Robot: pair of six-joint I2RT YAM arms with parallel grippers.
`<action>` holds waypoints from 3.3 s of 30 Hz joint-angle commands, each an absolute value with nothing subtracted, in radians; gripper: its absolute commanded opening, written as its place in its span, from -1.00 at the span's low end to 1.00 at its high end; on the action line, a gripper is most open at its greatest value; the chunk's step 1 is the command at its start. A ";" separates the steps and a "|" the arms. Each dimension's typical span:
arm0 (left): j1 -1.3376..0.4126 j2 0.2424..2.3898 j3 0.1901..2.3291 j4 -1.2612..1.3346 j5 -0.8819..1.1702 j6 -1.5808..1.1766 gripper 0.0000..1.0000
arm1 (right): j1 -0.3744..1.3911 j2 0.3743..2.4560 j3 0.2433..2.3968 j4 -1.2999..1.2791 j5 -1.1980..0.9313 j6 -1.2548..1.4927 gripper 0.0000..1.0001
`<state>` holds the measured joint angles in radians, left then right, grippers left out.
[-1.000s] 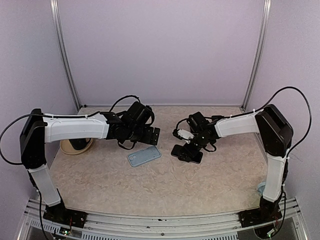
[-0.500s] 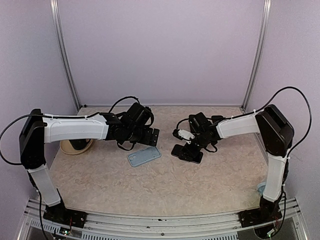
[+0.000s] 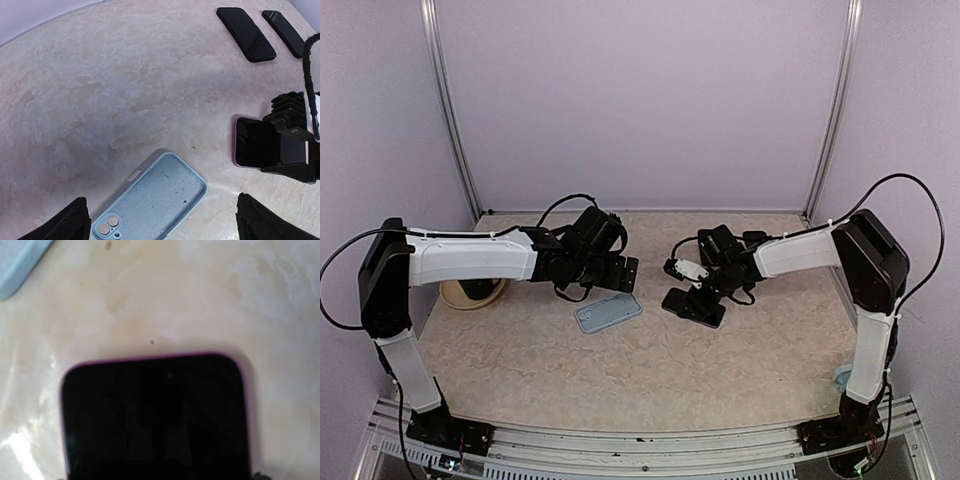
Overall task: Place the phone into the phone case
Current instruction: Pick up the phone at the center of the board, then pass from the right arm to the left
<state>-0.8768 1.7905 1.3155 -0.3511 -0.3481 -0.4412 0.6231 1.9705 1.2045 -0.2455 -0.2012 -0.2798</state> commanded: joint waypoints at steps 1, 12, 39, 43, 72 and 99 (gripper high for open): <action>-0.864 1.770 1.289 -0.326 -0.333 -0.468 0.98 | 0.626 1.954 1.154 -0.280 -0.195 -0.294 0.12; -0.826 1.776 1.237 -0.259 -0.208 -0.503 0.97 | 0.639 1.872 1.110 -0.171 -0.154 -0.295 0.09; -0.783 1.831 1.187 -0.043 0.215 -0.531 0.78 | 0.808 1.663 0.882 0.269 -0.008 -0.302 0.05; -0.778 1.836 1.164 0.031 0.292 -0.543 0.72 | 0.829 1.646 0.864 0.301 -0.008 -0.308 0.06; -0.776 1.869 1.140 0.156 0.457 -0.584 -0.69 | 0.929 1.634 0.833 0.423 0.065 -0.340 0.05; -0.764 1.723 1.013 0.278 0.408 -0.595 -1.00 | 0.930 1.549 0.804 0.470 0.229 -0.207 0.99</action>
<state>-0.7731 1.8206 1.0374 0.1722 0.4179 -0.5854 0.9264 1.6073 0.8234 0.4164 0.1673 -0.2871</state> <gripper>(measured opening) 0.077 0.996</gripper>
